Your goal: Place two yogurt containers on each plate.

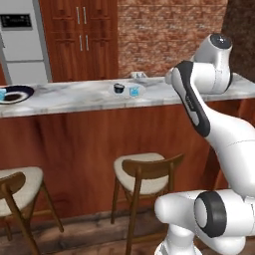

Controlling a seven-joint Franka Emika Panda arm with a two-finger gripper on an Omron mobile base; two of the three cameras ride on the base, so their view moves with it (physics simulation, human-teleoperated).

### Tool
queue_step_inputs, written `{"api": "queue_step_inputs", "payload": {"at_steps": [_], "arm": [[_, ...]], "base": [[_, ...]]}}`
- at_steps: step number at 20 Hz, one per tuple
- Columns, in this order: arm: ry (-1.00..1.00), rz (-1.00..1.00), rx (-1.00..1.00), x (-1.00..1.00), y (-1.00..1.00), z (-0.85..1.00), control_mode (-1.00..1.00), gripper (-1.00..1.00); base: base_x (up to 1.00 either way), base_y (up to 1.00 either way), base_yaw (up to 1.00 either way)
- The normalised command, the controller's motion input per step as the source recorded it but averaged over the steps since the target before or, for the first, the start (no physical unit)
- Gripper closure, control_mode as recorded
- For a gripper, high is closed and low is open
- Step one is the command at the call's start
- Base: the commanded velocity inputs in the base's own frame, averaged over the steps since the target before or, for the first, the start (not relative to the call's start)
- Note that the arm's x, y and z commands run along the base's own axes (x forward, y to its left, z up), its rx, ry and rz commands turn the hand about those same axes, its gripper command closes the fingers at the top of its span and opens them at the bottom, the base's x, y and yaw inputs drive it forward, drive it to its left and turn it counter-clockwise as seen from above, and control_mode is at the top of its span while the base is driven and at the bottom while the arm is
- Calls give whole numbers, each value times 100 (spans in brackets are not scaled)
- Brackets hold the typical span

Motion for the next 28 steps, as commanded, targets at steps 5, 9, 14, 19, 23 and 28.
{"api": "queue_step_inputs", "payload": {"at_steps": [5,9,14,19,23,28], "arm": [[0,0,0,0,0,0,100,-100],[0,0,0,0,0,0,100,-100],[0,0,0,0,0,0,100,-100],[0,0,0,0,0,0,100,-100],[0,0,0,0,0,0,100,-100],[0,0,0,0,0,0,100,-100]], "base": [[7,-81,0],[19,-54,0],[37,-28,0],[53,-20,0],[55,-24,0],[55,-25,0]]}}
